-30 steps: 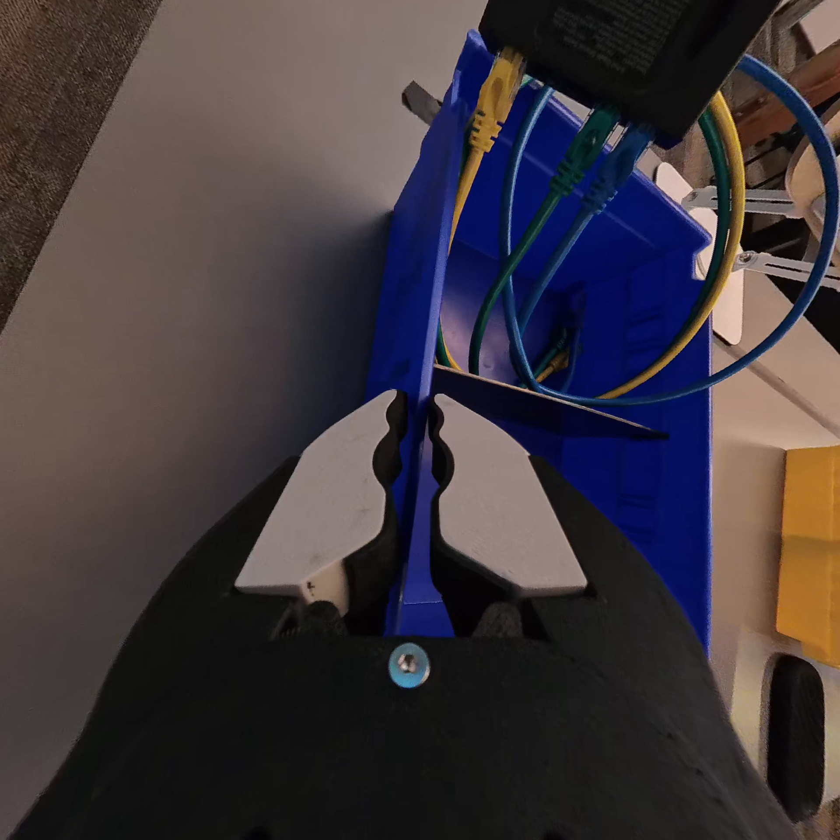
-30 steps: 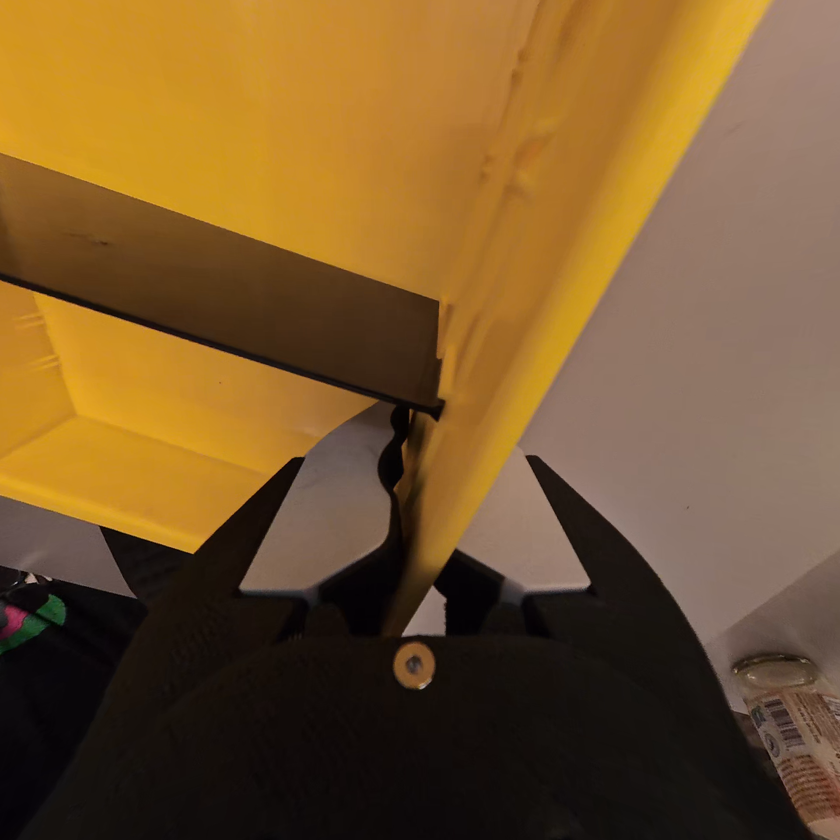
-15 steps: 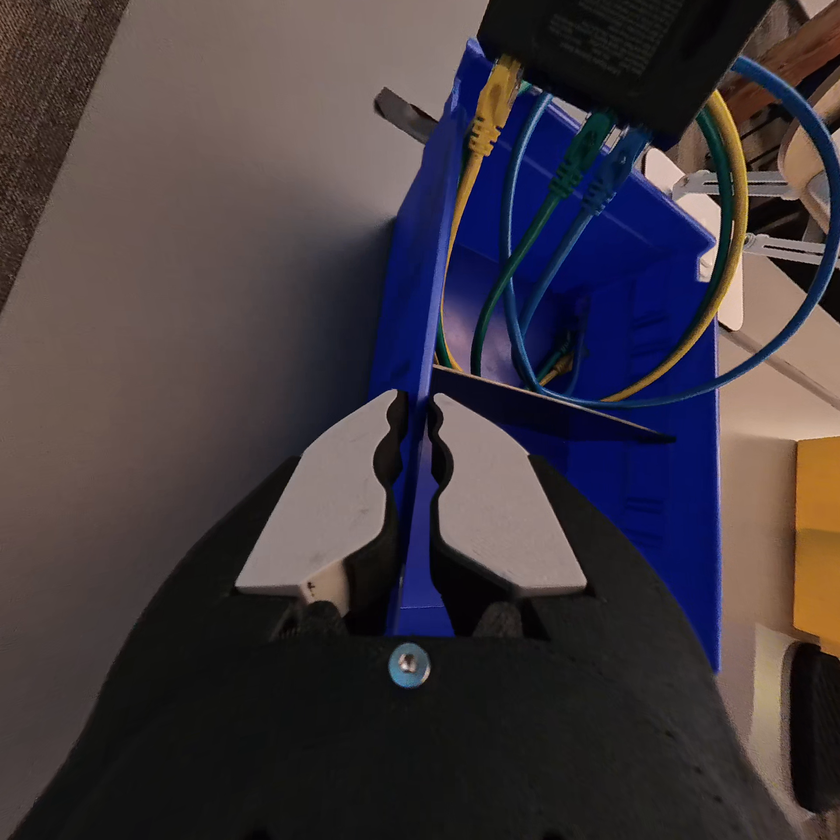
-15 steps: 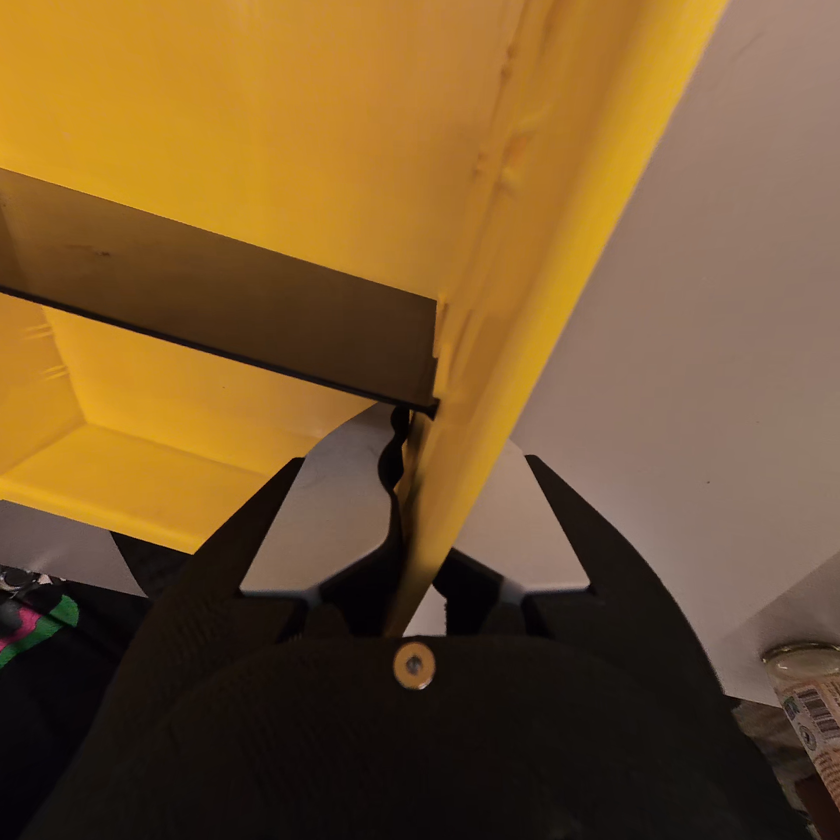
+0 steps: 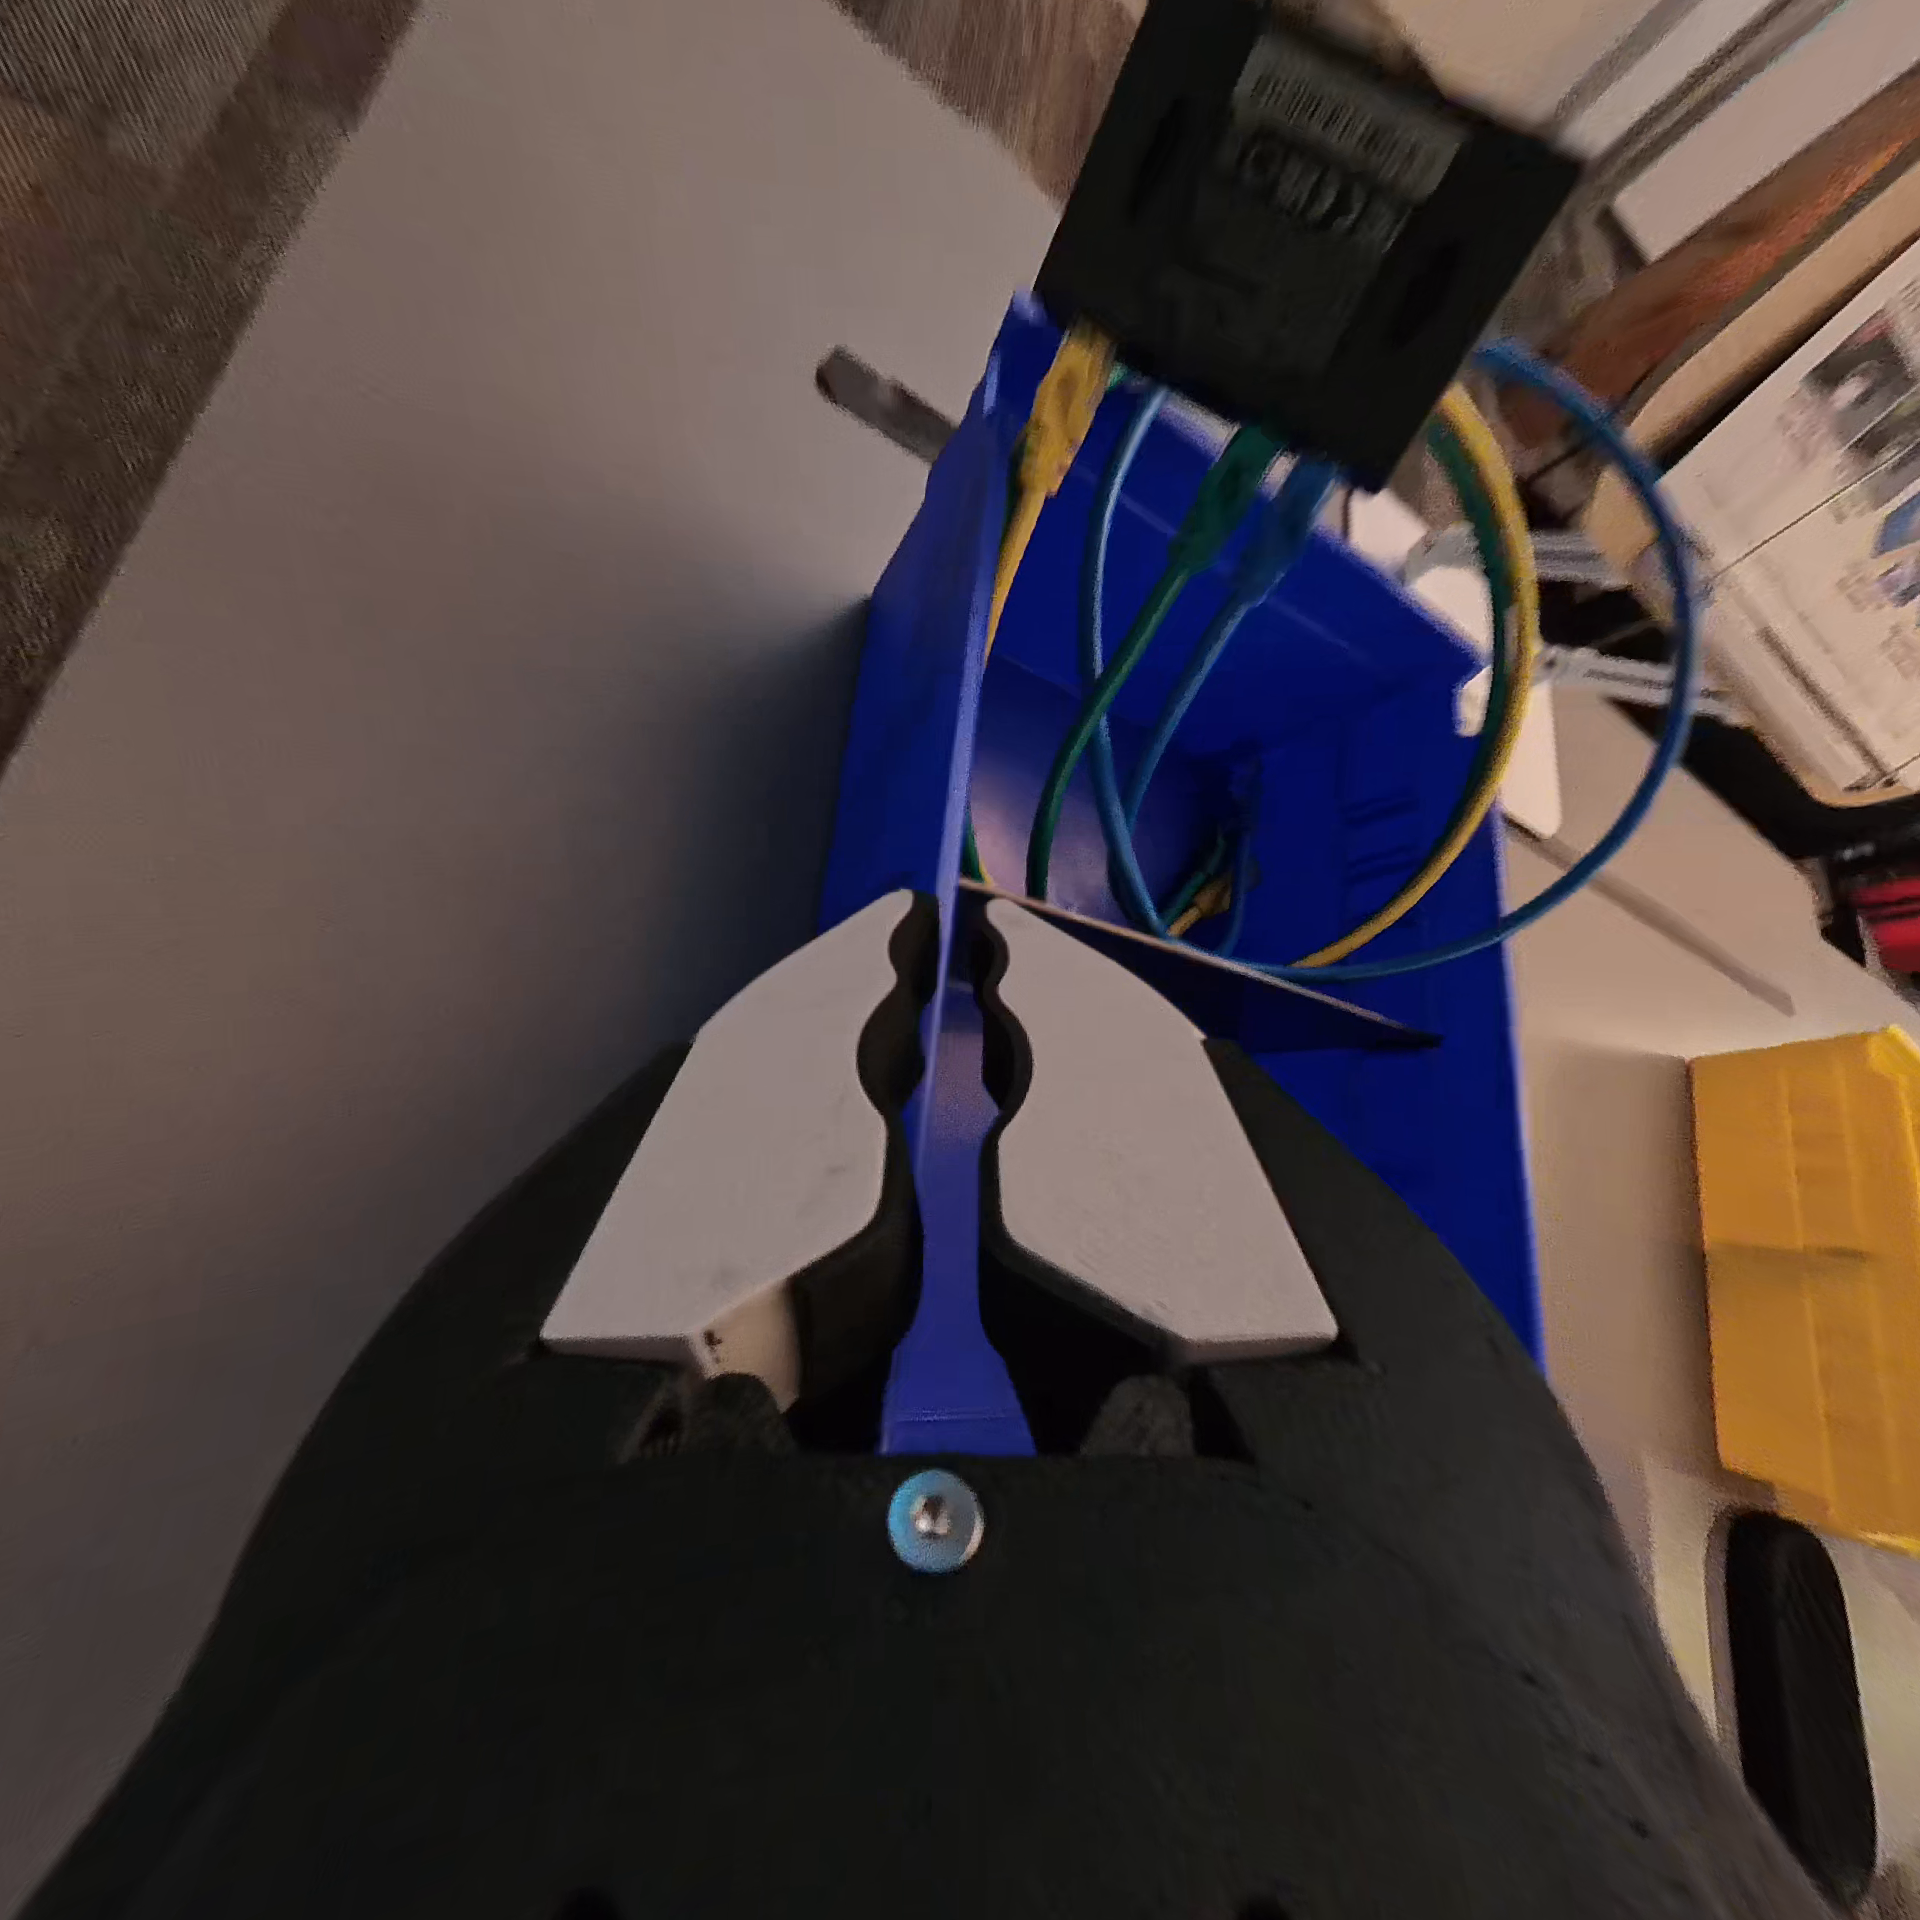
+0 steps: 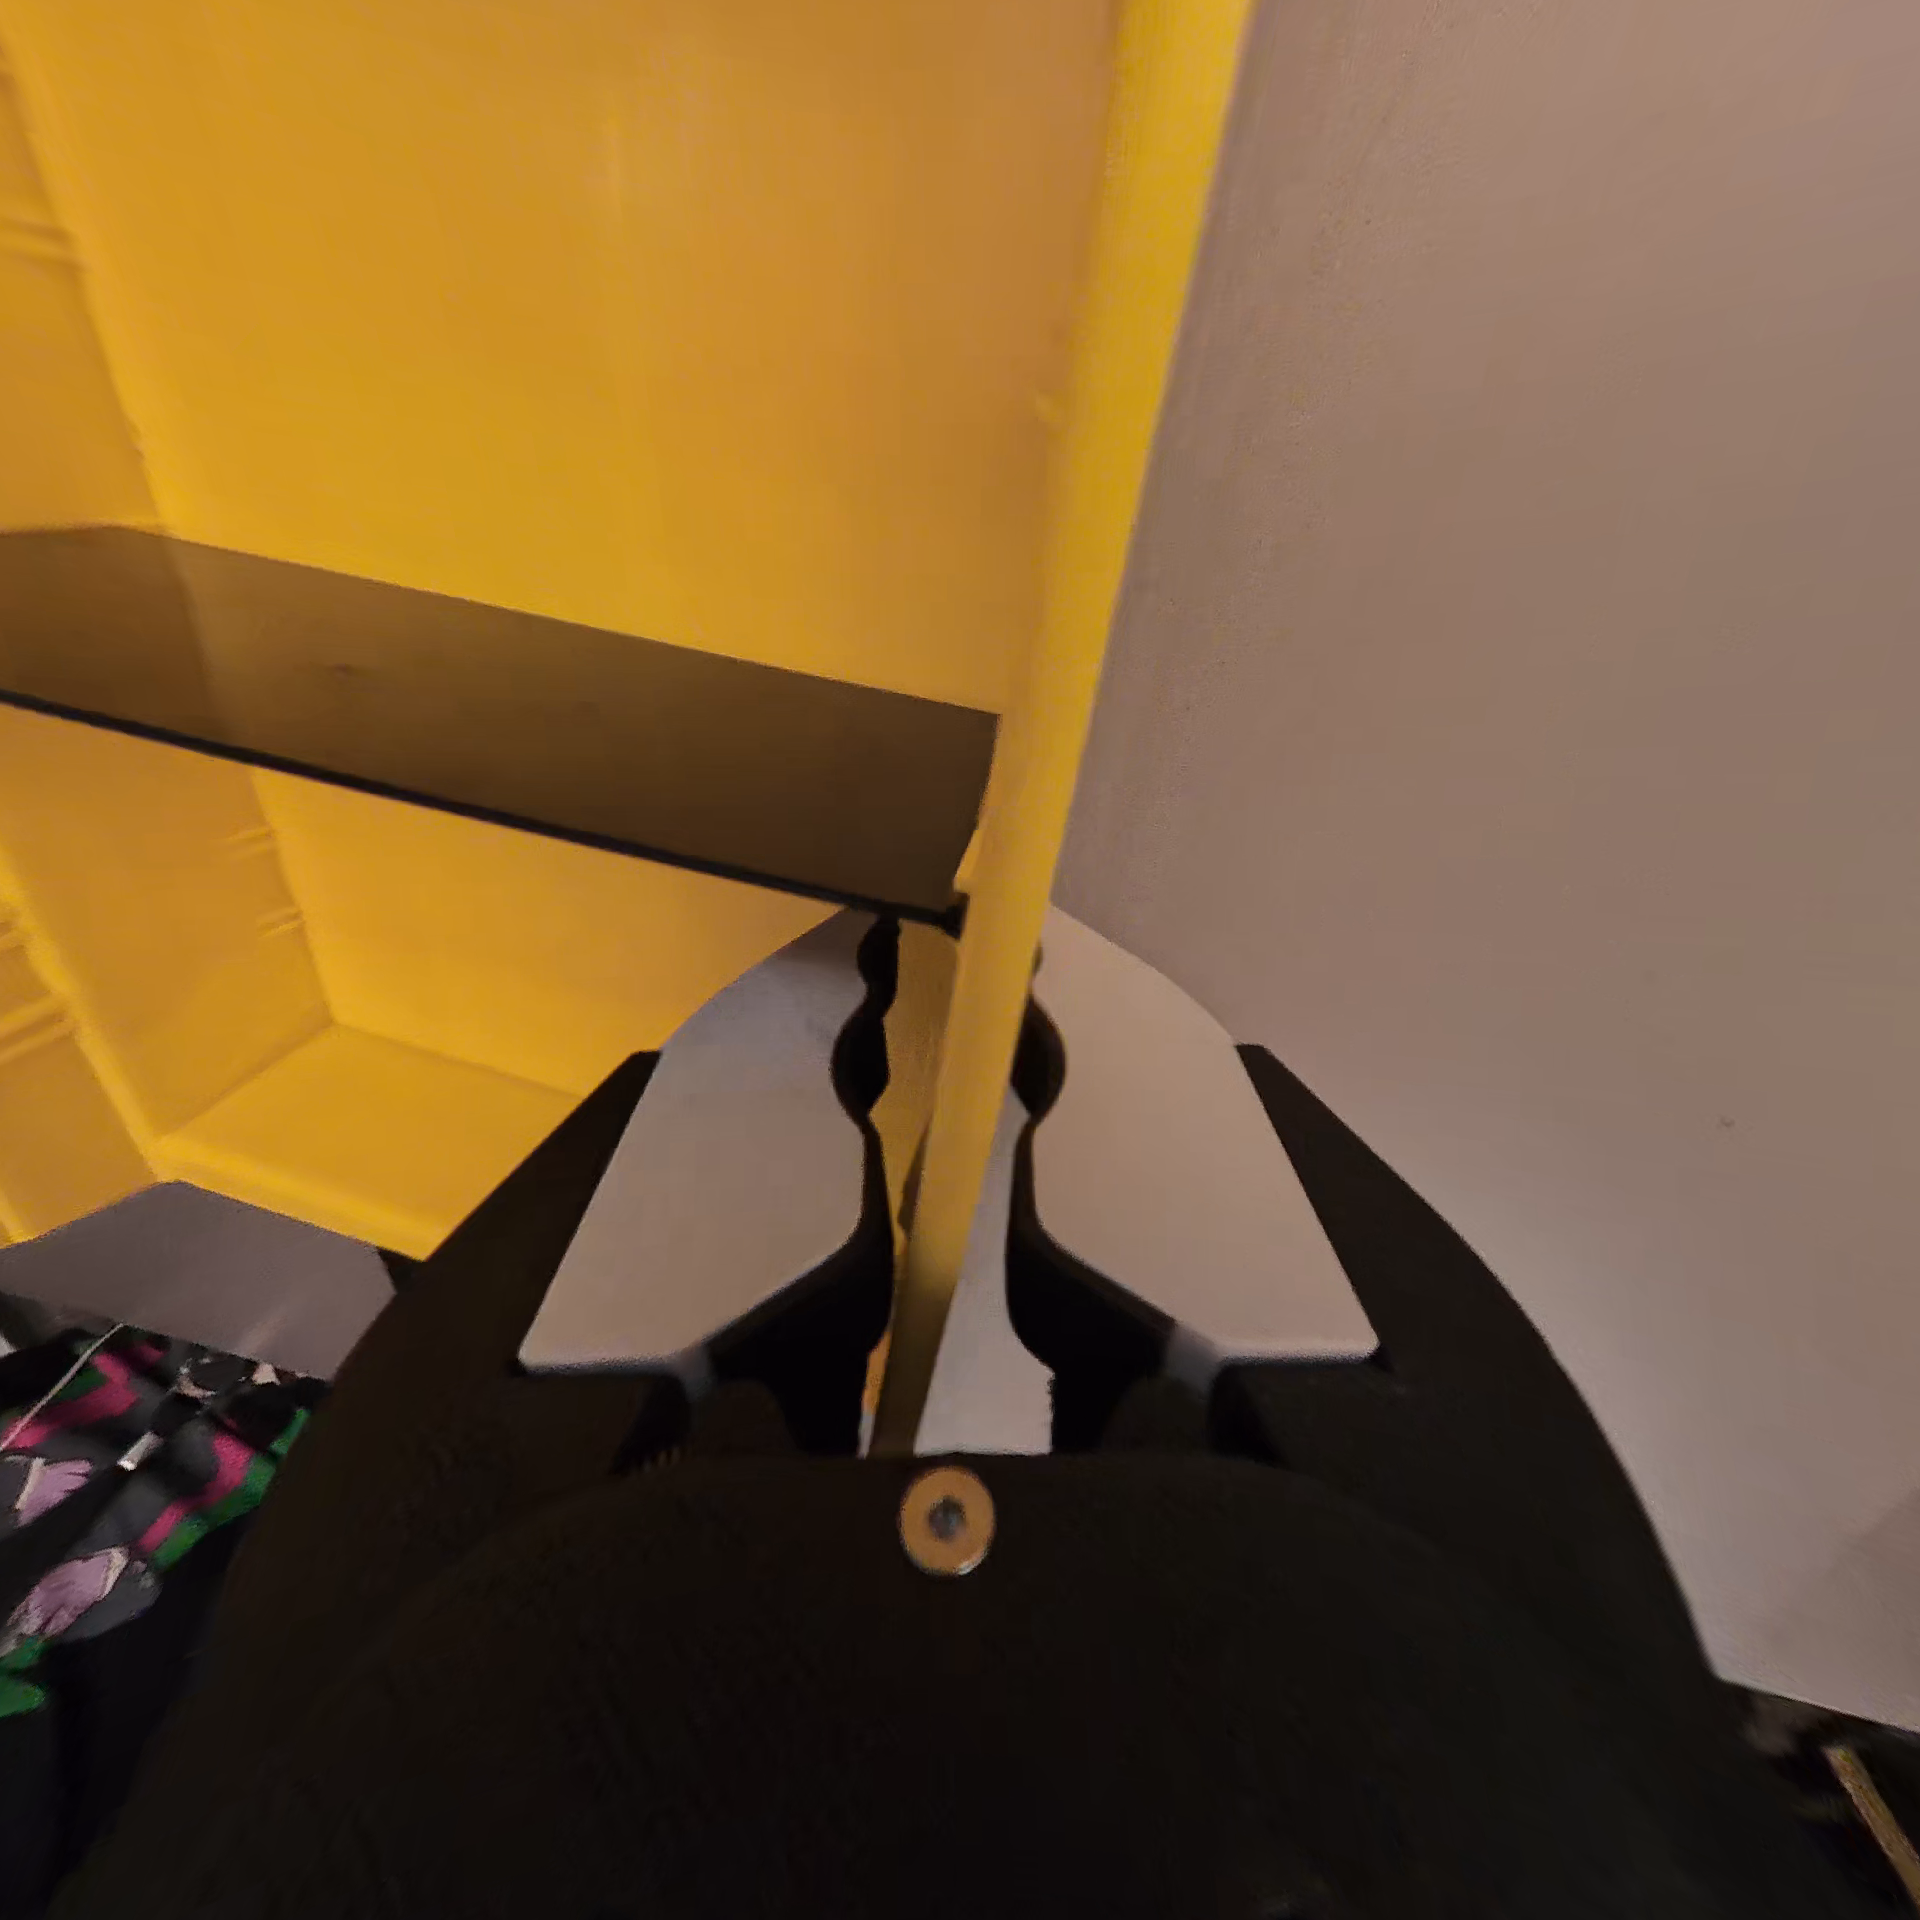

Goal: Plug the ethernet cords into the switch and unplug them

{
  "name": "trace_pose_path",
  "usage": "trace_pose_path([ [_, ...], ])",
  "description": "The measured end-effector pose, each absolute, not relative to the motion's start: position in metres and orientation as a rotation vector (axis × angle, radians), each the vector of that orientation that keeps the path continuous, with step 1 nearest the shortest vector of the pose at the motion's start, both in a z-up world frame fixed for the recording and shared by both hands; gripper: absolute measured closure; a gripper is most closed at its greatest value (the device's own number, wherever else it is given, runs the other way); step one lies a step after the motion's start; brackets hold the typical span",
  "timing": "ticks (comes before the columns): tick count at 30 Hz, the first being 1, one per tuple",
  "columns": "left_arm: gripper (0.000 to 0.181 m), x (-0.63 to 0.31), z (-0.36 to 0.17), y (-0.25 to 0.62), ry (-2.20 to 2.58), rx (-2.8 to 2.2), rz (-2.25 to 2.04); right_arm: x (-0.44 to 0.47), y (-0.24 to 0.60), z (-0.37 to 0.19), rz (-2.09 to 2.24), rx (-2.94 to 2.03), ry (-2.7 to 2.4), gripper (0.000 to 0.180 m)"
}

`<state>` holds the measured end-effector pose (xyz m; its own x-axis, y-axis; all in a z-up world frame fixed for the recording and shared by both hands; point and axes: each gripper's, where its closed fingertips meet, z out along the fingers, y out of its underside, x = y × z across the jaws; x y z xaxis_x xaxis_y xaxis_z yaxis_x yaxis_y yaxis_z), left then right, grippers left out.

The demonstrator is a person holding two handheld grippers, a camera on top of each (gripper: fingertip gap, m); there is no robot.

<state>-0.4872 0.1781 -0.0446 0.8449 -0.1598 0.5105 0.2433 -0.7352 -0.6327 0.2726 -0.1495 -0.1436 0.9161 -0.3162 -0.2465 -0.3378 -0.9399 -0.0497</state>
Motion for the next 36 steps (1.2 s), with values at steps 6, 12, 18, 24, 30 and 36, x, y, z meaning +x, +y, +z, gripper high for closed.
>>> trace_pose_path([
  [6, 0.162, -0.499, 0.024, 0.169, -0.052, -2.018, -0.657, 0.278, -0.149, -0.112, 0.396, -2.855, 0.530, 0.144],
  [12, 0.159, -0.492, 0.054, 0.155, -0.004, -1.931, -0.679, 0.286, -0.164, -0.108, 0.352, -2.900, 0.542, 0.142],
  [18, 0.161, -0.481, 0.053, 0.154, 0.025, -1.946, -0.736, 0.289, -0.151, -0.120, 0.225, -2.940, 0.441, 0.174],
  [24, 0.160, -0.482, 0.057, 0.155, 0.026, -1.922, -0.721, 0.296, -0.147, -0.120, 0.131, -2.975, 0.478, 0.173],
  [30, 0.138, -0.475, 0.056, 0.170, 0.049, -1.888, -0.701, 0.316, -0.142, -0.089, -0.163, -2.838, 0.472, 0.149],
  [36, 0.100, -0.450, 0.067, 0.201, 0.189, -1.776, -0.345, 0.283, -0.078, 0.035, -0.313, -2.243, 0.279, 0.134],
])
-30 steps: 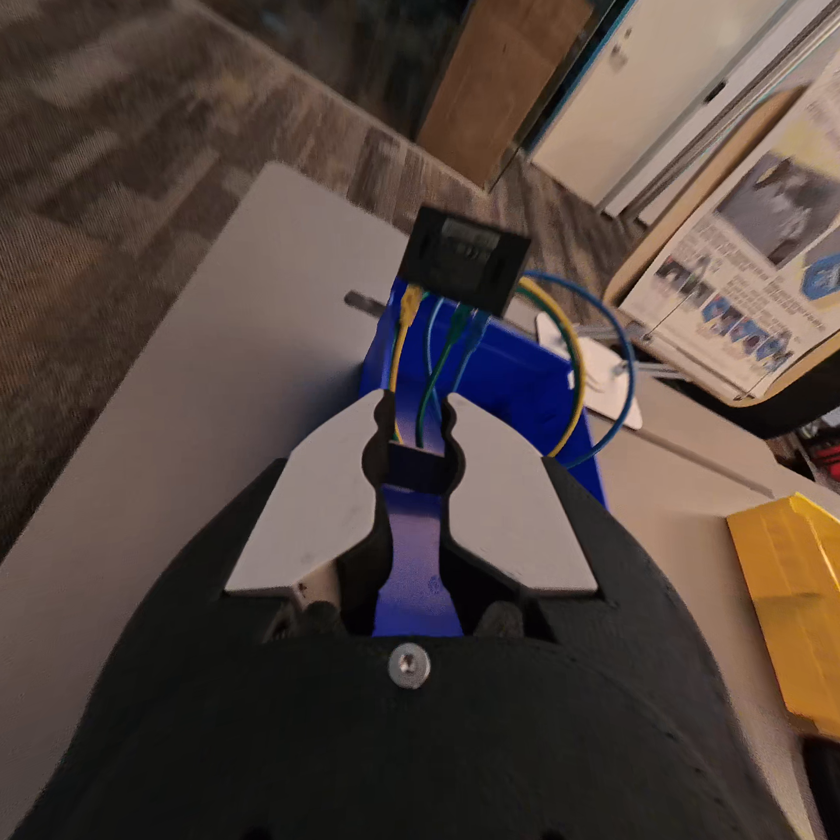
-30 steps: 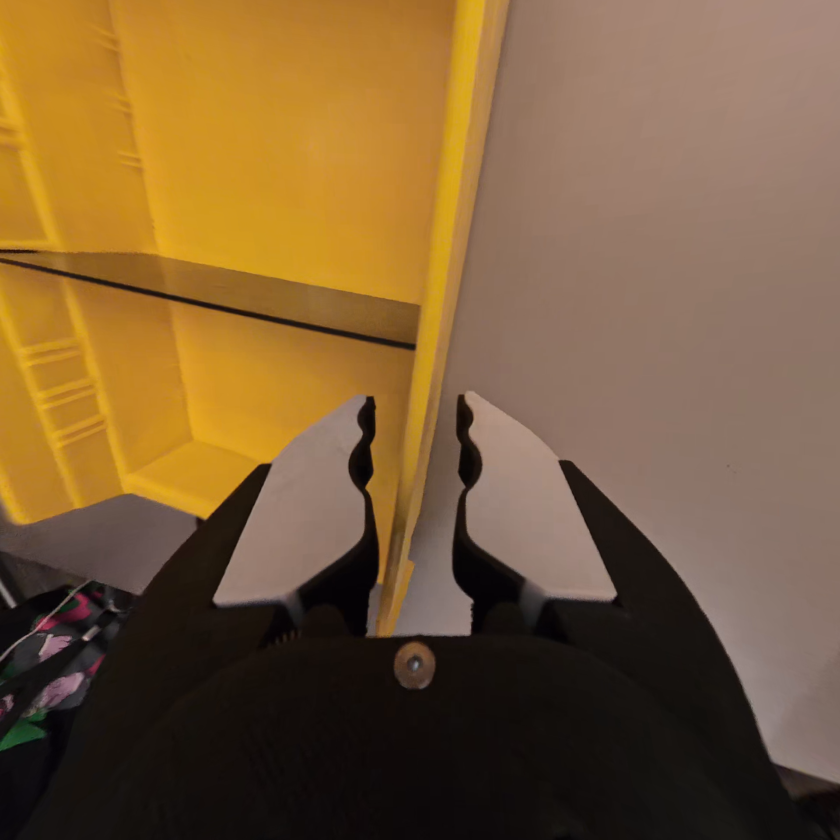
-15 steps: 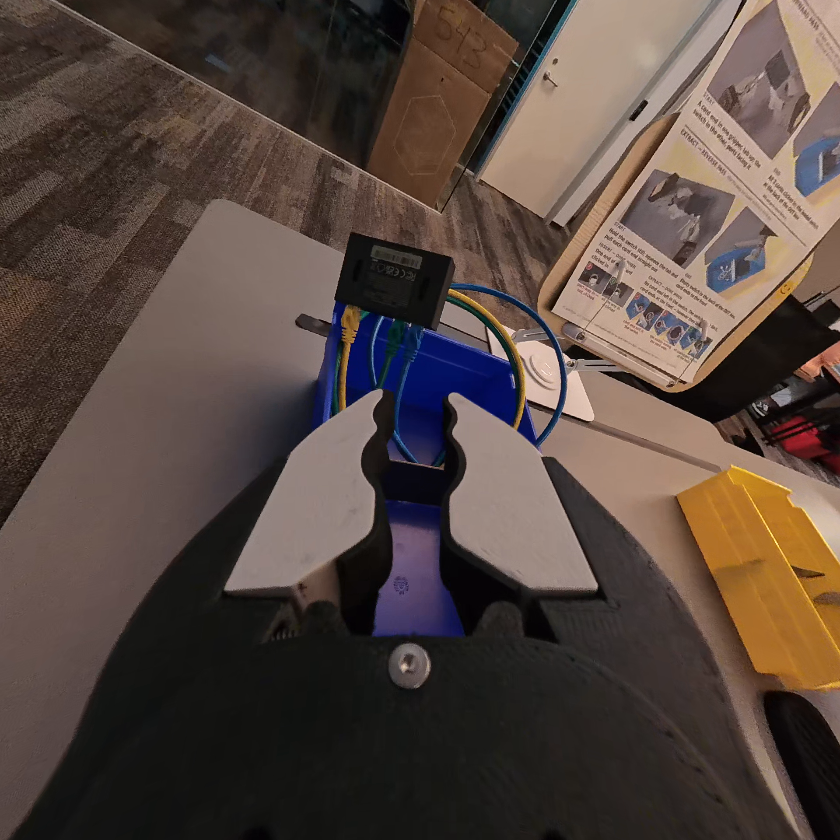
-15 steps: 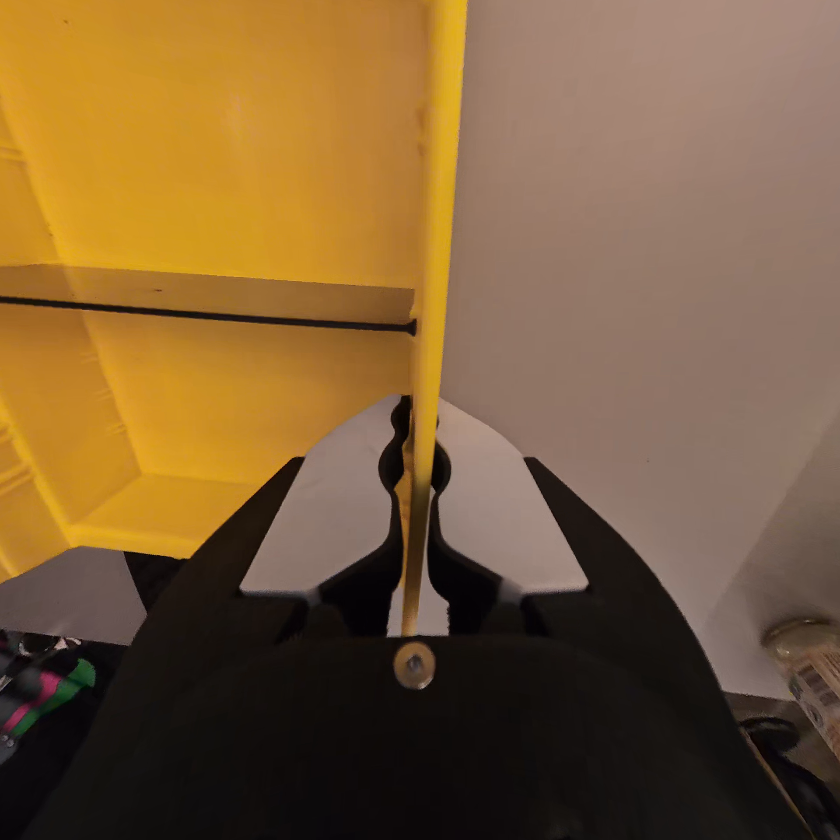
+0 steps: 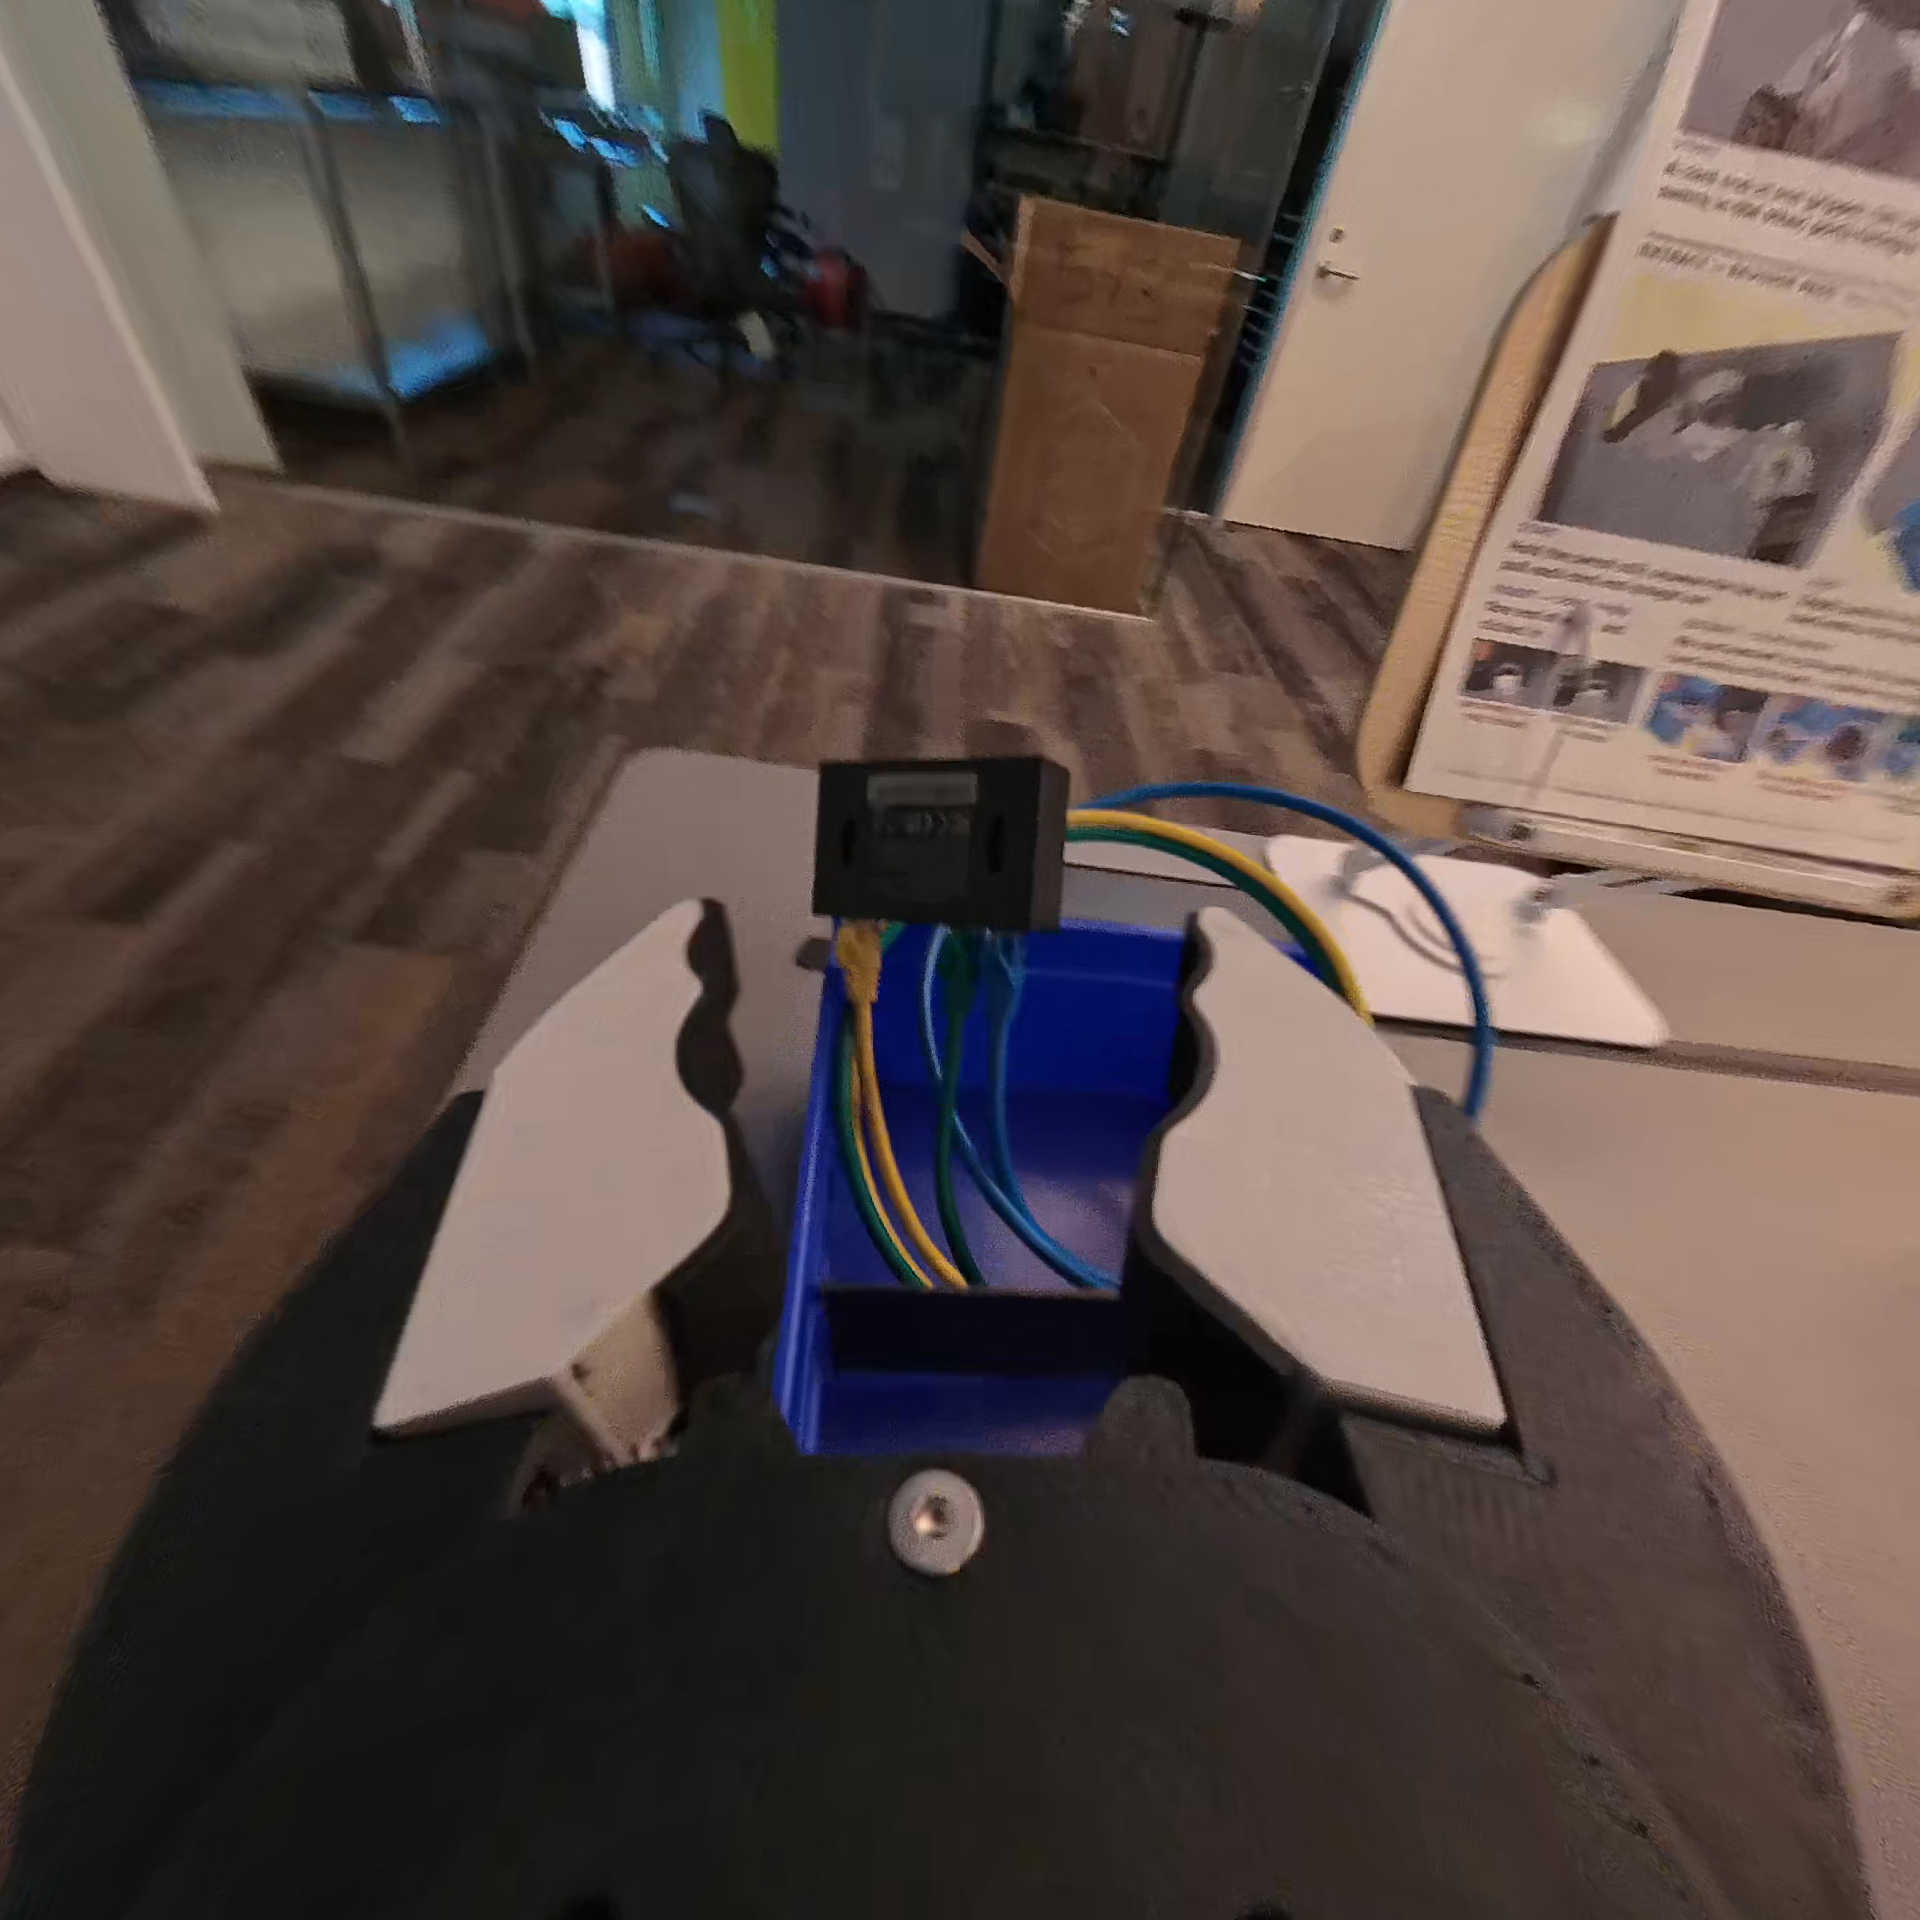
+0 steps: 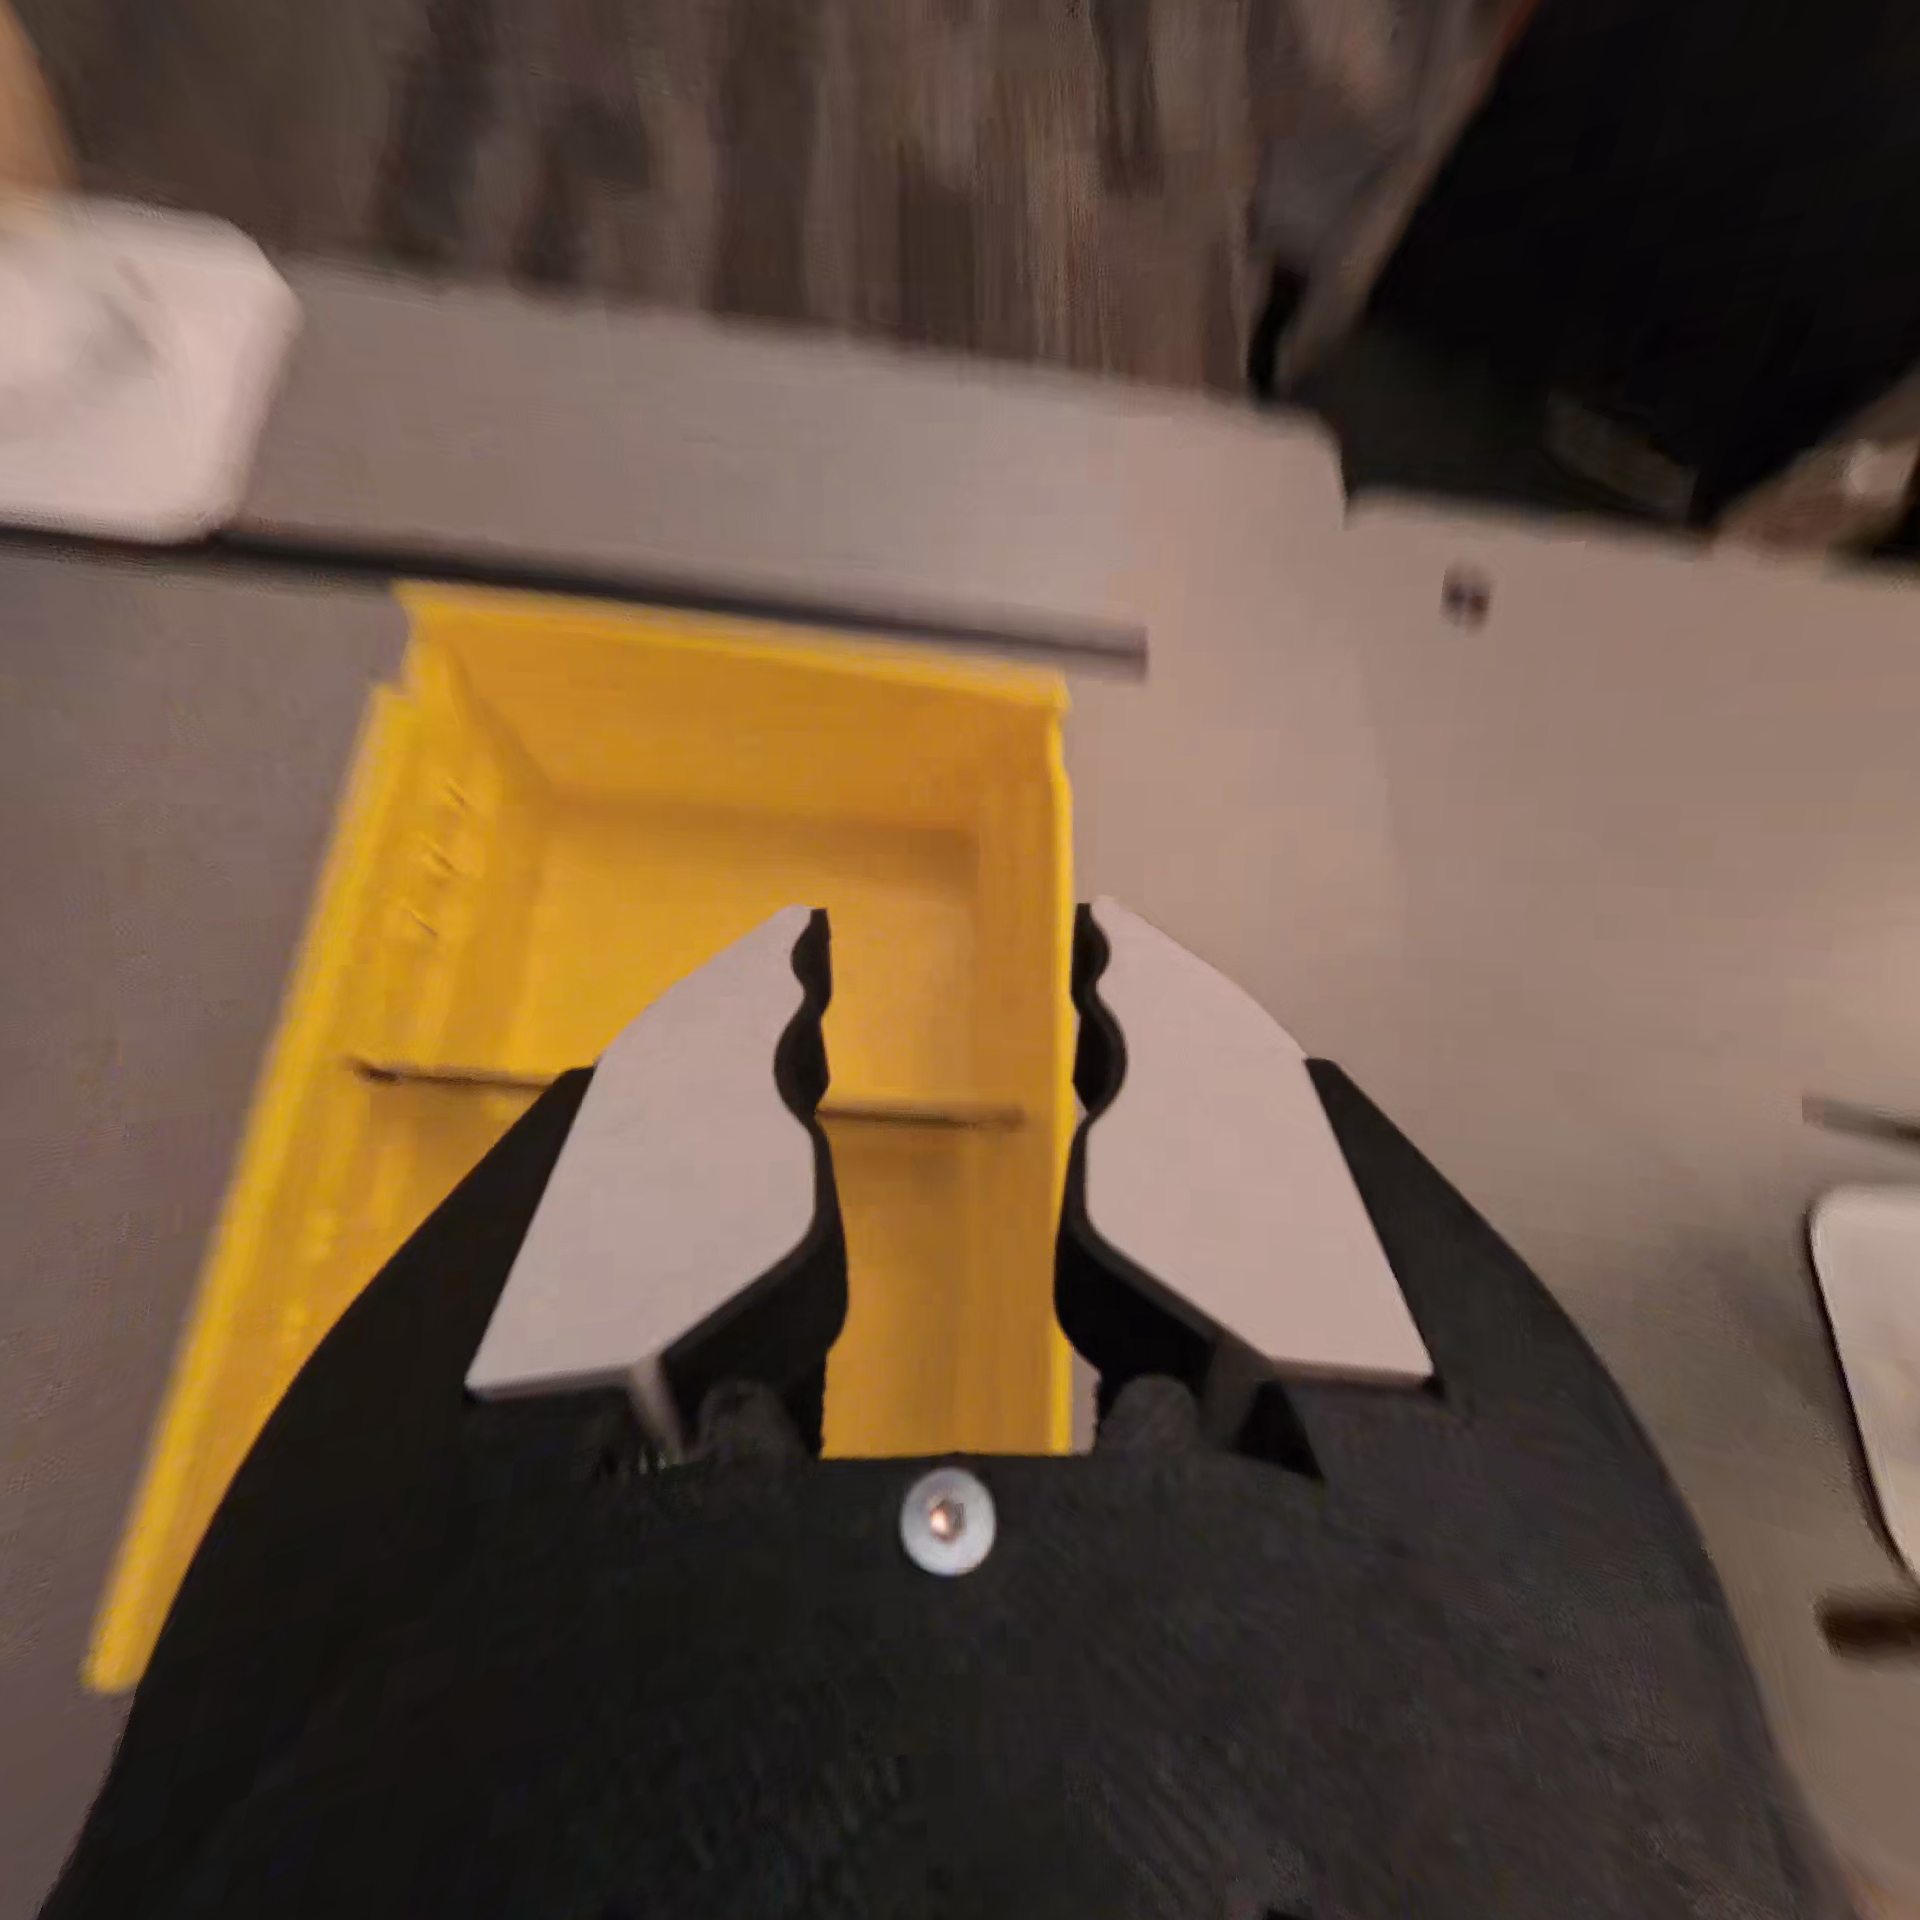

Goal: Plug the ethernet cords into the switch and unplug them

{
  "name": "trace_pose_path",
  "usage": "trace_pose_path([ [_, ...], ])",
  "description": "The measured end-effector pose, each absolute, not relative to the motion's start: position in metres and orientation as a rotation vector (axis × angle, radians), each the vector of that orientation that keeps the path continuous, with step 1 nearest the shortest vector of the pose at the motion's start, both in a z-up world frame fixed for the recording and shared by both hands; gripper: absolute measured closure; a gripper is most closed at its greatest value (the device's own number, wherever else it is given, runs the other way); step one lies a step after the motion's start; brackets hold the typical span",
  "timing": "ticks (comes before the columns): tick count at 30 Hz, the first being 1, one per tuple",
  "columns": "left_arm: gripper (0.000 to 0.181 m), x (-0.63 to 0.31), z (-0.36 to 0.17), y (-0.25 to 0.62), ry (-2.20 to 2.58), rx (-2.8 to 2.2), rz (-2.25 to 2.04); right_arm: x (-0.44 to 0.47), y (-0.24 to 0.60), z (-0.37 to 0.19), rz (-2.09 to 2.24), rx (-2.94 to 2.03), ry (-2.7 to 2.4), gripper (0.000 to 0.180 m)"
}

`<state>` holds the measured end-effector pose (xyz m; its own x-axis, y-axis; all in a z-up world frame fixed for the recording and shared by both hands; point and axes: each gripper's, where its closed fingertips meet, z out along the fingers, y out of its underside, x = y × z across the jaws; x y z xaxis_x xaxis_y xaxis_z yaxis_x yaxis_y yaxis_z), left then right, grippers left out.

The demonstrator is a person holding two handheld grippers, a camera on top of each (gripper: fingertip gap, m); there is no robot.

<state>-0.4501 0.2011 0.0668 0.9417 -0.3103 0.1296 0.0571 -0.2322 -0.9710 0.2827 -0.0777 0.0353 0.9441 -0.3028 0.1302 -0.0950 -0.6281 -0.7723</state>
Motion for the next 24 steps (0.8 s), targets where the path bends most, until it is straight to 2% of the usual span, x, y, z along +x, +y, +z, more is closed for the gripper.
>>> trace_pose_path([
  [2, 0.083, -0.440, 0.067, 0.212, 0.216, -1.748, -0.214, 0.255, -0.059, 0.081, -0.291, -2.023, 0.197, 0.128],
  [5, 0.076, -0.422, 0.064, 0.231, 0.241, -1.793, -0.074, 0.224, -0.046, 0.123, -0.299, -1.817, 0.149, 0.123],
  [9, 0.074, -0.401, 0.038, 0.256, 0.250, -1.962, 0.135, 0.201, -0.034, 0.136, -0.355, -1.711, 0.063, 0.120],
  [13, 0.077, -0.407, 0.011, 0.288, 0.253, -2.029, 0.508, 0.208, -0.029, 0.118, -0.399, -1.793, 0.027, 0.119],
  [16, 0.090, -0.419, -0.009, 0.300, 0.271, -2.084, 0.730, 0.218, -0.031, 0.114, -0.367, -1.804, 0.058, 0.119],
  [19, 0.141, -0.424, -0.005, 0.300, 0.321, -2.031, 0.832, 0.222, -0.036, 0.116, -0.312, -1.788, 0.081, 0.120],
  [24, 0.146, -0.414, 0.041, 0.269, 0.294, -1.826, 0.697, 0.216, -0.040, 0.125, -0.272, -1.747, 0.059, 0.123],
])
